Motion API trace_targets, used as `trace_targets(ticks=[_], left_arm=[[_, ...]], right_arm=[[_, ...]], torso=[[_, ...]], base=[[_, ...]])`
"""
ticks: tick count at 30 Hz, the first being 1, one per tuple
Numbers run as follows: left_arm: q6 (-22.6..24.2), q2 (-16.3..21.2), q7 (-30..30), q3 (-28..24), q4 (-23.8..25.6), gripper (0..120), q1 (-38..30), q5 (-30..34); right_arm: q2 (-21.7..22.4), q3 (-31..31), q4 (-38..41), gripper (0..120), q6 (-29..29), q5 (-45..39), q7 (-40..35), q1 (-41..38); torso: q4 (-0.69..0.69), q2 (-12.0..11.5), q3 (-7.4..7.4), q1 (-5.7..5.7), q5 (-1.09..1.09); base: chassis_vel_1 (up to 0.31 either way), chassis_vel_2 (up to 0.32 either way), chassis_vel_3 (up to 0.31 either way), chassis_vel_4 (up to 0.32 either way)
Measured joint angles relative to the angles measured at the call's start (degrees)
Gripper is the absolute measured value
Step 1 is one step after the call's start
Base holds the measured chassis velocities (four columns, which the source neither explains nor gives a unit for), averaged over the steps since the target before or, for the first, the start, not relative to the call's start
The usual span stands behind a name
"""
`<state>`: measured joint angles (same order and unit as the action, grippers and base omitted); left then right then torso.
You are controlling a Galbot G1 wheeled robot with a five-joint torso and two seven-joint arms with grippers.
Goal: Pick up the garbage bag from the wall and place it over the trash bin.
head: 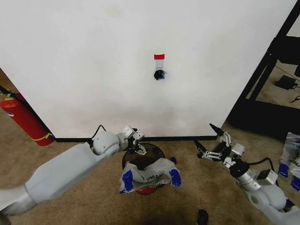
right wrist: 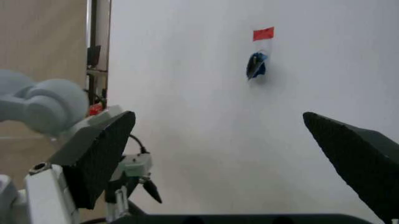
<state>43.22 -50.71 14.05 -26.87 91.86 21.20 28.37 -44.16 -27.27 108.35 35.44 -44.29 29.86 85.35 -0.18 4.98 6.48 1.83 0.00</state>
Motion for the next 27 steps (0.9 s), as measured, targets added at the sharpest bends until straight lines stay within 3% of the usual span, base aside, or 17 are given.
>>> trace_targets(ticks=[8, 12, 27], left_arm=[[-0.4, -3.3, 8.6, -2.0, -5.9, 100, -2.1, -9.4], [-0.5, -3.5, 9.8, -2.3, -6.7, 90, -2.1, -11.3], [-0.9, -2.7, 11.0, -3.4, -7.4, 34, -1.6, -12.8]], right_arm=[[-1.0, -0.8, 1.0, 100, 0.6, 1.7, 0.8, 2.6], [-1.0, -1.2, 1.0, 100, 0.8, 1.9, 1.1, 3.1], [-1.7, 0.0, -0.1, 100, 1.3, 2.4, 2.7, 2.7]], torso=[[0.00, 0.0, 0.00, 0.00, 0.00], [0.00, 0.0, 0.00, 0.00, 0.00], [0.00, 0.0, 0.00, 0.00, -0.01]], base=[[0.000, 0.000, 0.000, 0.000], [0.000, 0.000, 0.000, 0.000], [0.000, 0.000, 0.000, 0.000]])
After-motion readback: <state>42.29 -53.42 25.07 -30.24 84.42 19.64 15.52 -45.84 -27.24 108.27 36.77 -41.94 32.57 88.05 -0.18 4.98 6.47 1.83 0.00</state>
